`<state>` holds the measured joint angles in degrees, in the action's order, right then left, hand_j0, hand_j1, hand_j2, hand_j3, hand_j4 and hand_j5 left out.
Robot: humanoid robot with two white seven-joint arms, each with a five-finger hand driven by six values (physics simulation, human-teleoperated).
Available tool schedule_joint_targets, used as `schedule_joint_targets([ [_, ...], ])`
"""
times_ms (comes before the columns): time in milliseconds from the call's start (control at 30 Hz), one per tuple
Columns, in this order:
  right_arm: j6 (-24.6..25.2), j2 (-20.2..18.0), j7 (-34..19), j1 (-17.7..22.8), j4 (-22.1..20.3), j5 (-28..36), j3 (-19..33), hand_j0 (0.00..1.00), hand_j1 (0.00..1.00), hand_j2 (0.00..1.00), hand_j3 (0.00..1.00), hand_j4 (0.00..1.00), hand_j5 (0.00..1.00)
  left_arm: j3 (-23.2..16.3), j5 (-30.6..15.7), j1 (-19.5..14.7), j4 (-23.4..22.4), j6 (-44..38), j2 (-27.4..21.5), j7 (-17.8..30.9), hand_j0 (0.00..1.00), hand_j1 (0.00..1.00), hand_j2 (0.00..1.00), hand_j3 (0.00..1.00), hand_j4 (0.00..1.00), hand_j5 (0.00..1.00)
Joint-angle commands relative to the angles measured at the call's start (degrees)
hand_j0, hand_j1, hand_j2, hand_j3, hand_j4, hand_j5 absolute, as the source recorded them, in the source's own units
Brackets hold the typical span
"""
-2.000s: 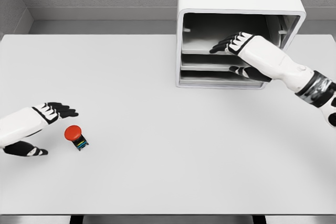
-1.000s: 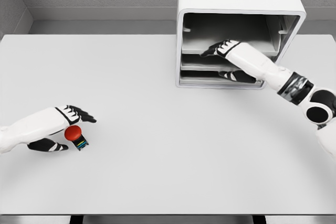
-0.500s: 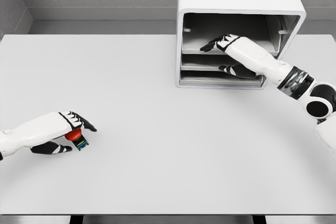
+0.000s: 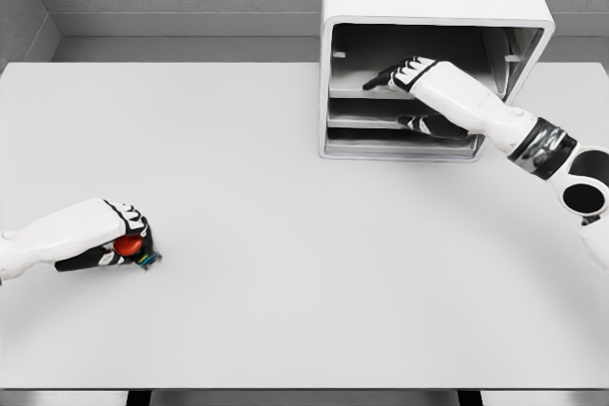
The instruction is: Slide open multi-storey tabletop storage cabinets and put open load switch and slide close multi-storey tabletop storage cabinets
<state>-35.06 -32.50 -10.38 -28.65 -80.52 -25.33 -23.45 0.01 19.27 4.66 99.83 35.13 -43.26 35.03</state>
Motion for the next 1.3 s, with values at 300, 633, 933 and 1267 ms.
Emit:
schedule_joint_targets([
  [300,0.06,0.59,-0.08,-0.18,4.31,-0.24,-0.63,0.77,0.77,0.77,0.77,0.77,0.77,0.61,-0.72,-1.49,2.13,-0.13,0.55,-0.03,0.34,0.34,0.34,0.34,0.34,0.34],
  [633,0.06,-1.25,0.00,1.84,0.19,-0.51,-1.25,0.78,0.78,0.78,0.78,0.78,0.78,0.61,-1.07,-2.99,2.48,-0.13,0.55,-0.03,0.34,0.34,0.34,0.34,0.34,0.34],
  [933,0.06,-5.73,0.18,5.71,-4.83,0.28,-0.54,0.78,0.78,0.78,0.78,0.78,0.78,0.61,-1.07,-5.01,3.36,-0.13,0.72,-0.03,0.34,0.34,0.34,0.34,0.34,0.34],
  [1267,0.06,-8.55,0.27,12.92,-12.20,0.46,7.28,0.79,0.79,0.79,0.79,0.79,0.79,0.43,-1.07,-8.00,3.36,-0.13,4.06,-0.03,0.34,0.34,0.34,0.34,0.34,0.34],
])
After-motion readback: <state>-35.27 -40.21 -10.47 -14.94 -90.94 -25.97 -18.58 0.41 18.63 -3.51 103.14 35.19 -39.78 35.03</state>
